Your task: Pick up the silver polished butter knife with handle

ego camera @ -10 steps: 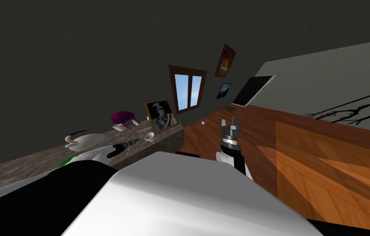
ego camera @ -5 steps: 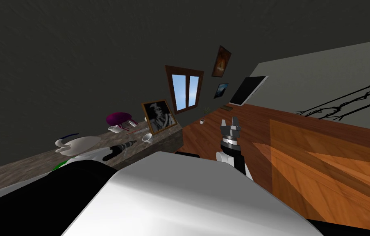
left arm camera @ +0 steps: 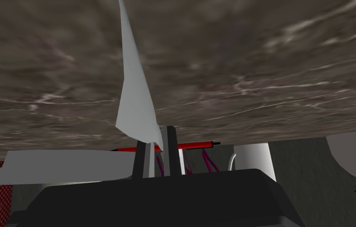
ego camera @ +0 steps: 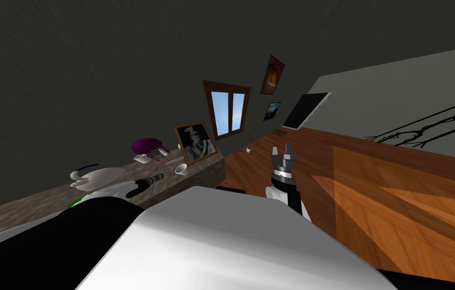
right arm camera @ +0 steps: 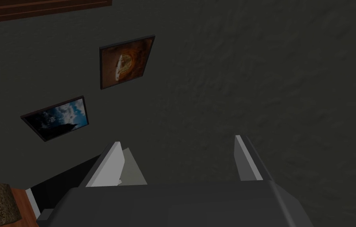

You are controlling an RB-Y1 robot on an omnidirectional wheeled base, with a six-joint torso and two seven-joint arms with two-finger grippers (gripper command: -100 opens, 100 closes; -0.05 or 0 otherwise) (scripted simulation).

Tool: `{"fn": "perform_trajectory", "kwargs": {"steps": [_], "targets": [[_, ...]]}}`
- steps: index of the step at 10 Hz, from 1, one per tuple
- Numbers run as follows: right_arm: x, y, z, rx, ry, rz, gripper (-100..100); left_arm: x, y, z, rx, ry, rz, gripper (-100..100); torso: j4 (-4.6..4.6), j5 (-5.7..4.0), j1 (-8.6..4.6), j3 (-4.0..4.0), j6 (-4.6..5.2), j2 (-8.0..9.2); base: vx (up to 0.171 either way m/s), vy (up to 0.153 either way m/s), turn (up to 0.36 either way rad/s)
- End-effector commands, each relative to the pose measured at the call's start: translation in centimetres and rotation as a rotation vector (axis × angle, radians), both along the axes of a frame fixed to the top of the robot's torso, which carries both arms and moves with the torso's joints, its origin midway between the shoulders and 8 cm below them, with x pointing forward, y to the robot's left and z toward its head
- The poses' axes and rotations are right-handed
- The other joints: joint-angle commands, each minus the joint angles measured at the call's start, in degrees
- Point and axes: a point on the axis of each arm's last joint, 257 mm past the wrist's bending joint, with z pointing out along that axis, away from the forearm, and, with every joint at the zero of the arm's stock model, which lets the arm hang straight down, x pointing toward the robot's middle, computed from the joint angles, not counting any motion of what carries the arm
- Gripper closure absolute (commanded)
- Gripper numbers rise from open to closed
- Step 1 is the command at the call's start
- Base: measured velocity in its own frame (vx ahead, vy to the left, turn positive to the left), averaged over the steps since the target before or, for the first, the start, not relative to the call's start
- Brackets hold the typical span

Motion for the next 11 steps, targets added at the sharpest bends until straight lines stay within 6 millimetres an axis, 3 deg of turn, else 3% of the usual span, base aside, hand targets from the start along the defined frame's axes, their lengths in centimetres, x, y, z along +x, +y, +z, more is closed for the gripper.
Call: {"fn": "perform_trajectory", "kwargs": {"steps": [1,2,3,11], "targets": [[0.0,0.0,0.0,0.0,0.0,0.0,0,0.0,0.0,0.0,0.0,0.0,0.0,100,0.0,0.0,0.0,0.0,0.0,0.0,0.0,0.0,0.0],[0.0,0.0,0.0,0.0,0.0,0.0,0,0.0,0.0,0.0,0.0,0.0,-0.001,0,-0.01,0.0,0.01,0.0,-0.02,0.0,0.0,0.0,0.0],[0.0,0.0,0.0,0.0,0.0,0.0,0,0.9,-0.9,0.1,-0.005,-0.01,-0.014,100,-0.01,0.0,0.01,0.0,-0.02,0.0,0.003,0.015,0.103],[0.0,0.0,0.0,0.0,0.0,0.0,0,4.0,-3.9,0.9,0.001,-0.023,-0.071,100,-0.04,-0.06,-0.01,-0.04,-0.13,-0.04,0.008,0.02,0.08]]}}
